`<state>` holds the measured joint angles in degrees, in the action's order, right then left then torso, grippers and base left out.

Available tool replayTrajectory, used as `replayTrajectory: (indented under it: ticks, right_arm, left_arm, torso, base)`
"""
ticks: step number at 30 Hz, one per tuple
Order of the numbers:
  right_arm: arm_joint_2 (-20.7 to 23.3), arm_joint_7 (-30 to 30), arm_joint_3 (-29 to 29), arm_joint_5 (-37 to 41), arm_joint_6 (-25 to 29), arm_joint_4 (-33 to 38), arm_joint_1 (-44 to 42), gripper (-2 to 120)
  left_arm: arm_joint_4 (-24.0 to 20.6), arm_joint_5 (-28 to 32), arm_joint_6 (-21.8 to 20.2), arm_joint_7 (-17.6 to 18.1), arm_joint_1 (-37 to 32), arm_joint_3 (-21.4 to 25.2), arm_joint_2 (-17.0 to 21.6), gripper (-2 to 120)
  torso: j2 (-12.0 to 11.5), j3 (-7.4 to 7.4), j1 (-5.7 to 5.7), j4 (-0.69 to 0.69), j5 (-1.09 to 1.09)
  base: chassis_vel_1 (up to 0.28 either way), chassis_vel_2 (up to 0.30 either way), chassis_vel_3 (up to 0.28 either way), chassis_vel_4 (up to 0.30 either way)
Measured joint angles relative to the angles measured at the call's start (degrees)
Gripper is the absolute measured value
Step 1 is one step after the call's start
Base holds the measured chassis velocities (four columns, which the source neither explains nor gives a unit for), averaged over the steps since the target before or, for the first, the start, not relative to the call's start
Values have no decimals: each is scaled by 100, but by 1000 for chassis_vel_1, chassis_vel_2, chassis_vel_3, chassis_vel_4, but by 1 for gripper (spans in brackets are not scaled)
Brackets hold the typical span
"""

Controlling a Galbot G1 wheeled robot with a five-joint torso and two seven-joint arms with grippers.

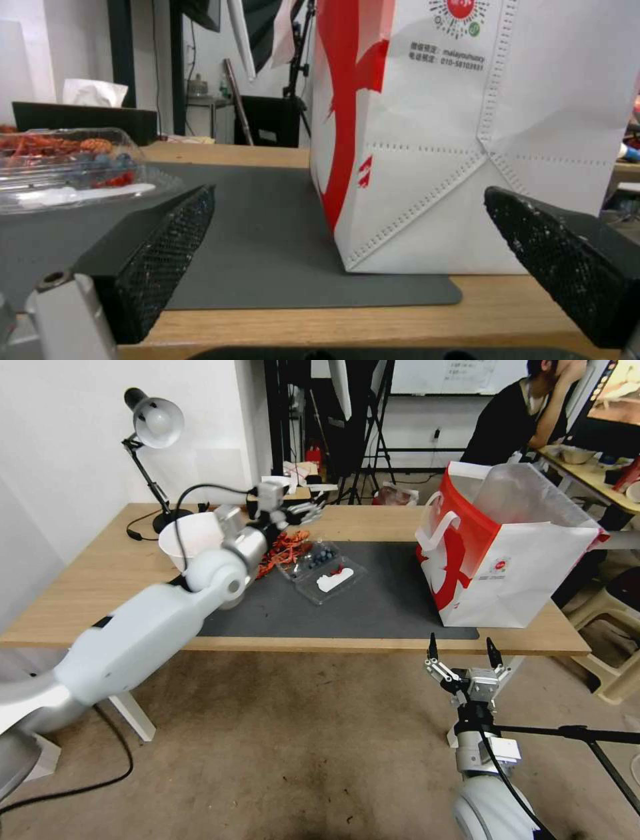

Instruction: Pick up the trash from the table and place it into the takeout bag.

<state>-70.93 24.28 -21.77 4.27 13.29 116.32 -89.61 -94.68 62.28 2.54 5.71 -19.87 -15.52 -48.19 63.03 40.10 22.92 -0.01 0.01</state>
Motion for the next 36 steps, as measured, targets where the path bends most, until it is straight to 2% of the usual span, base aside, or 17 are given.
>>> replayTrajectory:
  ticks: [1,2,6,10,14,20,23,28,31,32,34,35,36]
  right_arm:
    - [-2,-1,6,-1,-8,0,4,100]
    - [-2,-1,6,-1,-8,0,4,100]
    - [5,-15,49,-6,-20,-17,18,100]
    - [3,-18,65,-16,-21,-24,19,100]
    - [-17,-24,79,-53,-25,-38,16,100]
    - [-35,-34,83,-90,-34,-39,3,100]
    - [-51,-48,84,-116,-43,-41,-17,100]
    - [-78,-51,55,-148,-42,-49,-51,100]
    - [-91,-48,8,-164,-36,-33,-120,100]
    - [-91,-48,8,-164,-36,-33,-120,100]
    - [-81,-44,-8,-166,-34,-11,-122,100]
    - [-81,-44,-8,-166,-34,-11,-122,100]
    - [-64,-43,-10,-163,-35,-7,-117,100]
  left_arm:
    - [-128,-54,-11,-15,-289,275,58,100]
    - [-128,-54,-11,-15,-289,275,58,100]
    - [-575,-335,-57,-70,-1228,1087,271,100]
    - [-738,-509,-78,-66,-1523,1320,342,100]
    - [-1221,-944,-156,-42,-2375,2000,473,100]
    - [-1463,-1197,-44,-38,-3050,2502,502,100]
    - [-1612,-1462,40,-45,-3612,2971,425,100]
    - [-1716,-1873,145,-43,-4084,3199,254,100]
    - [-1798,-2362,217,-25,-4523,3331,34,100]
    - [-1798,-2362,217,-25,-4523,3331,34,100]
    - [-1901,-2696,267,-25,-4940,3497,-155,100]
    - [-1901,-2696,267,-25,-4940,3497,-155,100]
    - [-1987,-2988,326,-29,-5297,3656,-344,100]
  torso:
    - [0,0,0,1,-1]
    - [0,0,0,1,-1]
    - [0,0,0,2,0]
    - [0,0,0,1,-2]
    - [0,-1,0,1,-1]
    - [-1,0,0,1,-1]
    - [-1,0,0,1,0]
    - [-1,0,-1,2,-1]
    - [-1,0,0,-3,-1]
    - [-1,0,0,-3,-1]
    - [-1,0,-1,1,-1]
    - [-1,0,-1,1,-1]
    - [-1,0,-1,3,-1]
  base:
    - [0,0,0,0]
    - [0,0,0,0]
    - [0,0,0,0]
    - [0,0,0,0]
    - [0,0,0,0]
    - [0,0,0,0]
    - [0,0,0,0]
    - [0,0,0,0]
    - [0,0,0,0]
    - [0,0,0,0]
    - [0,0,0,0]
    - [0,0,0,0]
    - [0,0,0,0]
